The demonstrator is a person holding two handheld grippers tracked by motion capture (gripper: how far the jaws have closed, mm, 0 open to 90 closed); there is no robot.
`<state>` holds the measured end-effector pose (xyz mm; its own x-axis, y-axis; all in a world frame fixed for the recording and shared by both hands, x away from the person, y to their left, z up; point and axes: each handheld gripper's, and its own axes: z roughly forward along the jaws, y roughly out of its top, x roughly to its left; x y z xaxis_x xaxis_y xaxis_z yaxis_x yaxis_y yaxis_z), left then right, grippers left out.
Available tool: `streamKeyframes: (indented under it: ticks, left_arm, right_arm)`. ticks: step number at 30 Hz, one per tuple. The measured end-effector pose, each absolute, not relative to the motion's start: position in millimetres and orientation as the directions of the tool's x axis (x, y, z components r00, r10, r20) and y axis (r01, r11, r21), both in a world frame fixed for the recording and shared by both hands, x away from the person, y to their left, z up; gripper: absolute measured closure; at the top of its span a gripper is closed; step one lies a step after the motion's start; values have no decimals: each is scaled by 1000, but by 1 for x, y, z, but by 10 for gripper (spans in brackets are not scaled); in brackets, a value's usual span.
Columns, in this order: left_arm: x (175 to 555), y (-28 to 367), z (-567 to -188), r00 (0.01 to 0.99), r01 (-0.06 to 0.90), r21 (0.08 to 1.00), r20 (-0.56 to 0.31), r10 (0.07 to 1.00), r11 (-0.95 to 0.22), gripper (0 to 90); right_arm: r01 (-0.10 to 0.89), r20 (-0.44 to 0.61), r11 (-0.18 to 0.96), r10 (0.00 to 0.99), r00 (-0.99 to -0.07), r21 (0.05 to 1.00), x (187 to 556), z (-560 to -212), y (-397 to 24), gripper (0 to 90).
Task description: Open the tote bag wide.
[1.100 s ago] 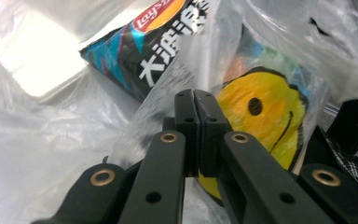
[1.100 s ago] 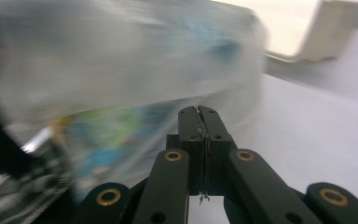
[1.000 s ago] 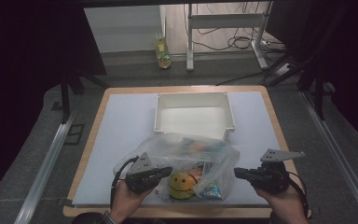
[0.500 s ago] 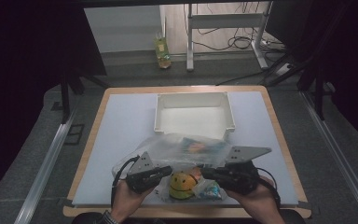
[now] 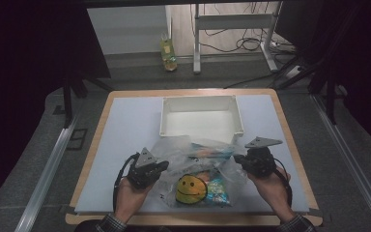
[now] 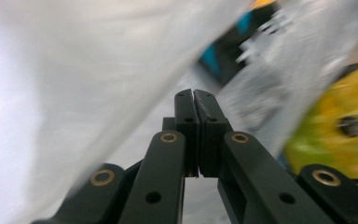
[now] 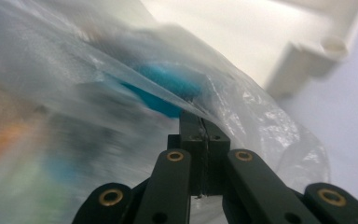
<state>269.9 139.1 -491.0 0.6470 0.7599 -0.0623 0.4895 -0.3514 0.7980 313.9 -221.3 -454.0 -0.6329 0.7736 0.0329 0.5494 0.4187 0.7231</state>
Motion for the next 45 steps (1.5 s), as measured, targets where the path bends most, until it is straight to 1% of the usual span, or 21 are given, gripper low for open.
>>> streamKeyframes:
  ticks: [1,2,6,9,10,11,14,19,22,27,28,29,32,36,37,38,40,42,44,45]
  left_arm:
    - [272,141,-493,640,499,793,-64,766,-351,887]
    - [278,144,-498,625,521,779,-70,777,-350,890]
    - [285,147,-502,612,537,767,-68,788,-351,891]
    - [289,148,-506,603,558,743,-57,795,-370,891]
    - [292,150,-510,592,577,720,-44,805,-385,891]
    - [292,150,-510,592,577,720,-44,805,-385,892]
    - [293,153,-512,594,596,707,-70,801,-380,891]
    - [277,152,-491,675,519,764,-91,732,-384,885]
    - [267,146,-478,708,484,783,-89,700,-391,882]
    - [259,130,-451,756,422,807,-63,652,-412,881]
    - [262,119,-442,774,404,809,-52,631,-428,876]
    - [262,119,-442,774,404,809,-52,631,-428,875]
    - [274,102,-432,784,388,804,-31,620,-450,871]
    - [303,91,-430,747,420,798,-34,664,-432,872]
    - [319,89,-434,718,442,783,-16,696,-438,874]
    - [319,89,-434,718,442,783,-16,696,-438,875]
    - [333,86,-441,705,464,770,-22,709,-438,876]
    - [339,84,-447,715,454,778,-29,699,-433,878]
    - [338,81,-449,754,432,801,-70,653,-414,877]
    - [336,77,-449,767,428,796,-70,637,-428,877]
  right_arm:
    - [549,33,419,774,-633,723,314,-454,-221,894]
    - [574,39,408,791,-611,710,319,-463,-229,893]
    - [602,51,406,801,-597,688,324,-475,-239,893]
    - [621,52,411,806,-589,667,328,-484,-245,894]
    - [637,54,409,814,-579,653,330,-491,-248,893]
    - [644,51,414,816,-576,643,331,-494,-250,894]
    - [652,61,414,815,-577,636,332,-498,-252,893]
    - [614,97,405,778,-621,678,323,-480,-249,893]
    - [570,95,413,747,-659,710,316,-463,-244,892]
    - [537,74,435,724,-685,723,314,-449,-238,892]
    - [529,67,442,719,-692,724,316,-444,-235,892]
    - [529,67,442,719,-692,724,316,-444,-235,892]
    - [521,47,459,717,-696,720,322,-440,-231,892]
    - [518,39,453,724,-688,726,329,-437,-231,892]
    - [520,40,445,731,-681,729,335,-435,-231,892]
    - [520,40,445,731,-681,729,335,-435,-231,892]
    - [527,39,442,738,-673,726,342,-435,-231,892]
    - [536,48,437,741,-669,723,350,-437,-230,892]
    - [555,57,433,750,-659,710,360,-442,-227,892]
    - [555,57,433,750,-659,710,360,-442,-227,892]
